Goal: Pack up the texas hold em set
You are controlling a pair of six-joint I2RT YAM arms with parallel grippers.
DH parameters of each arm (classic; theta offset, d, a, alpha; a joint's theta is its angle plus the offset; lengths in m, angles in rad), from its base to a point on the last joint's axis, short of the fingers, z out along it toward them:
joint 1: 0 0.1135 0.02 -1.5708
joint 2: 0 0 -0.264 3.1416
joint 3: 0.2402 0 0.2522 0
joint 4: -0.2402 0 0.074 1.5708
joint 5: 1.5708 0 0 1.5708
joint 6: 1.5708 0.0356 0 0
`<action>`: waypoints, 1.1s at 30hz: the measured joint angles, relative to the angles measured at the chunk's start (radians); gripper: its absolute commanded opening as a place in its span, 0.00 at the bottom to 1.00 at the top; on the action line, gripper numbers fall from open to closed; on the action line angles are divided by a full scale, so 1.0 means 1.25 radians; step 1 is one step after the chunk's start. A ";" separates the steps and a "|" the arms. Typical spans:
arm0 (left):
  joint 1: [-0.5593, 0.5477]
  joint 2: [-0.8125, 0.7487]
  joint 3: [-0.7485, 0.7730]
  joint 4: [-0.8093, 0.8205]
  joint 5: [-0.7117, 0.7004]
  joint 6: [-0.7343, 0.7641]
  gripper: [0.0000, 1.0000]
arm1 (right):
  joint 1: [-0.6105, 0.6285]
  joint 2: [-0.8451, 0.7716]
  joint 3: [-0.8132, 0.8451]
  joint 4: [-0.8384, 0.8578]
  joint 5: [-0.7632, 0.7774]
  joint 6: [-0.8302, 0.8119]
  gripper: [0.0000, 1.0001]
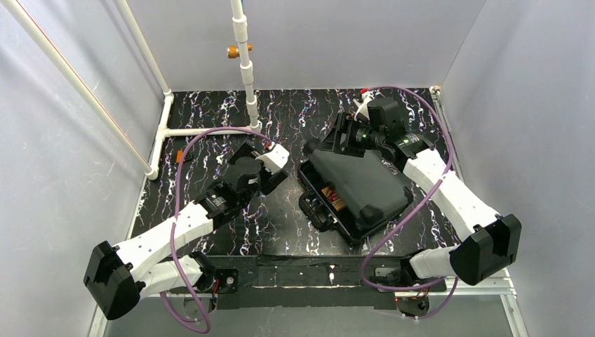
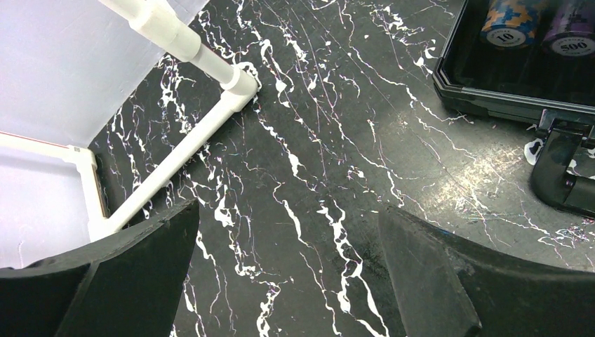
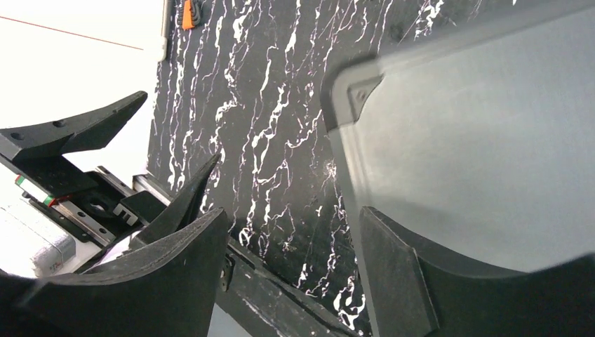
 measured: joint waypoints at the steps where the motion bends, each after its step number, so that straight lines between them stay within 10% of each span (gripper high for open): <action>1: 0.000 0.000 0.000 0.000 0.000 0.000 0.98 | 0.000 0.000 0.003 0.000 0.001 -0.004 0.77; 33: 0.000 0.009 0.068 -0.124 0.035 -0.155 0.98 | 0.005 0.005 -0.143 -0.099 0.181 -0.108 0.43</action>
